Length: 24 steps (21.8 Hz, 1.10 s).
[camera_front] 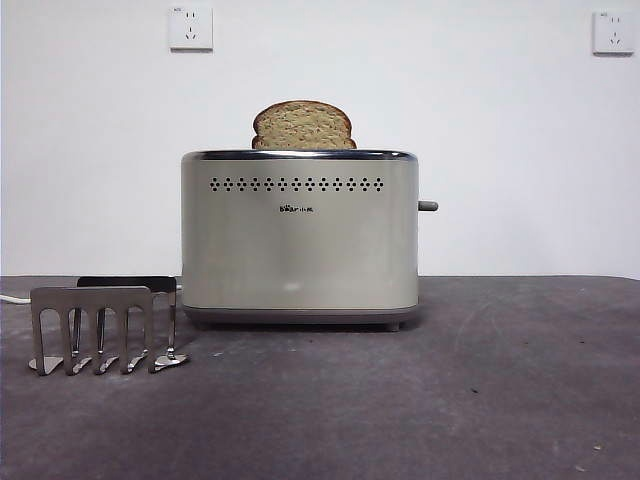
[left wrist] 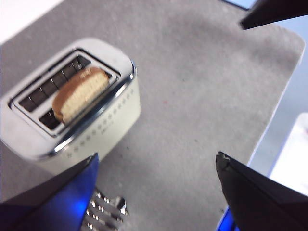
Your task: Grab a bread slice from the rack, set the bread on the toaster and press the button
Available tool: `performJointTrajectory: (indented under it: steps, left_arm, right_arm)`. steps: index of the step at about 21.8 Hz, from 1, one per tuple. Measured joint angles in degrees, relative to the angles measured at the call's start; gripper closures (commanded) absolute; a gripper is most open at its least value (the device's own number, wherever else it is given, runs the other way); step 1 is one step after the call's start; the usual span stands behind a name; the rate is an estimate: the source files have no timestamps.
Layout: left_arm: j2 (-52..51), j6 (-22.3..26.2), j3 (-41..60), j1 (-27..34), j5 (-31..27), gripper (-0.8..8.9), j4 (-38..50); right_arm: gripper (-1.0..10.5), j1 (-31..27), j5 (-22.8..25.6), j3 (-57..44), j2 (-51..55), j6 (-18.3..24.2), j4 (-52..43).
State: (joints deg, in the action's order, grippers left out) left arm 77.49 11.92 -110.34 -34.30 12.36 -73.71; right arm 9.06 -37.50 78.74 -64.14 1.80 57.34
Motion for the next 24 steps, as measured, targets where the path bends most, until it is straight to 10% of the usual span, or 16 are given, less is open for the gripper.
performJointTrajectory:
  steps: [7, 14, 24]
  left_arm:
    - [0.0, 0.0, 0.1, 0.0, 0.0, 4.19, -2.8]
    - [0.0, 0.0, 0.1, 0.0, 0.0, 8.28, -2.8]
    - [0.0, 0.0, 0.1, 0.0, -0.2, 8.16, -2.8]
  right_arm:
    - [9.6, 1.1, 0.2, 0.0, 4.3, 5.0, 12.7]
    - [9.5, 1.2, 0.2, 0.0, 4.5, 6.4, 13.4]
    - [9.5, 1.2, 0.2, 0.0, 4.5, 6.6, 13.4]
